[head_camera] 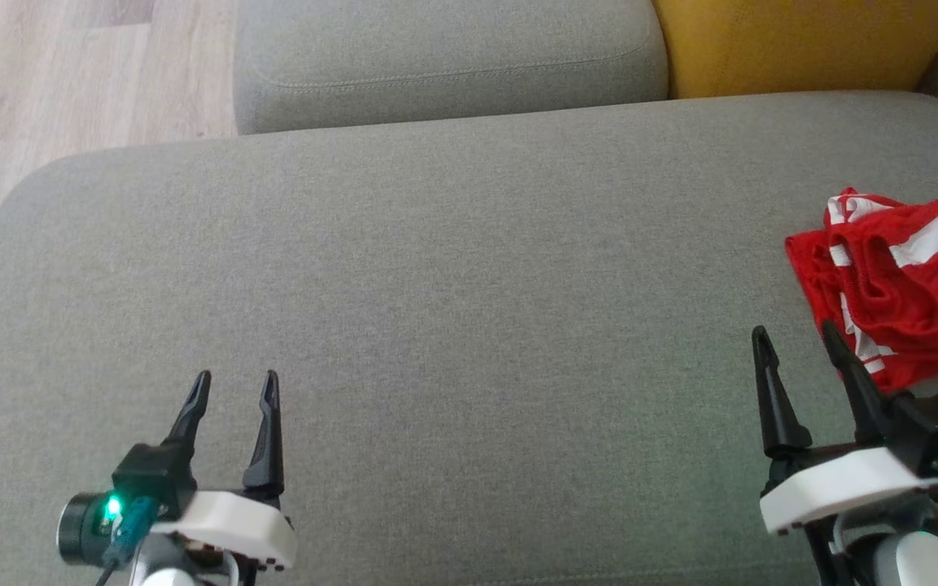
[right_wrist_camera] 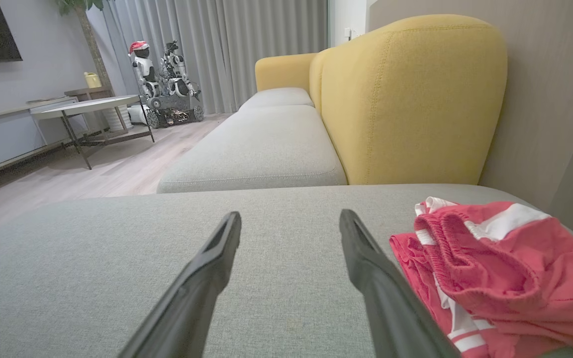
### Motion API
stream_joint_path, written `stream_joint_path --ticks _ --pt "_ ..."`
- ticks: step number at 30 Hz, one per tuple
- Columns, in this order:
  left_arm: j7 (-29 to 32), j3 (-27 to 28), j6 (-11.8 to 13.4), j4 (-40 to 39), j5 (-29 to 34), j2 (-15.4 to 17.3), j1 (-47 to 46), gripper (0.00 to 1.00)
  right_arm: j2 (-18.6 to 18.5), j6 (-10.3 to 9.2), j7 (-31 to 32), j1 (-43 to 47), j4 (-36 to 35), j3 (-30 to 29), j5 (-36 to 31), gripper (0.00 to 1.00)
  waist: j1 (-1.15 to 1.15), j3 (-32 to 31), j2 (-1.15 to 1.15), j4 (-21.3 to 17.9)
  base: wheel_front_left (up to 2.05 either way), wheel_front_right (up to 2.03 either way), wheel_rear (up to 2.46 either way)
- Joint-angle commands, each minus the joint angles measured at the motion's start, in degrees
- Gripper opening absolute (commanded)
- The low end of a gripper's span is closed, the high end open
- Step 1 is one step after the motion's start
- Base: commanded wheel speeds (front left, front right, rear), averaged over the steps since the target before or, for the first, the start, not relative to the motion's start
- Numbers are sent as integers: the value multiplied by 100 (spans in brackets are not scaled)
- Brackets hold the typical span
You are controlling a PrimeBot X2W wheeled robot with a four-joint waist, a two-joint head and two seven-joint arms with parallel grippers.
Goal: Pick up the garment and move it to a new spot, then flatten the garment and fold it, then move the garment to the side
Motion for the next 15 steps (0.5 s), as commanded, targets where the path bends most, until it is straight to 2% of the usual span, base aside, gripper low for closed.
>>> stream_joint_path --ticks 1,15 --pt "22 189 39 -151 -39 118 -143 100 -17 -5 0 -69 -224 137 -26 100 0 -12 0 -12 0 0 0" --pt "18 160 96 -141 -41 157 -159 100 -16 -5 12 -62 -169 209 51 100 0 -49 0 -12 0 0 0"
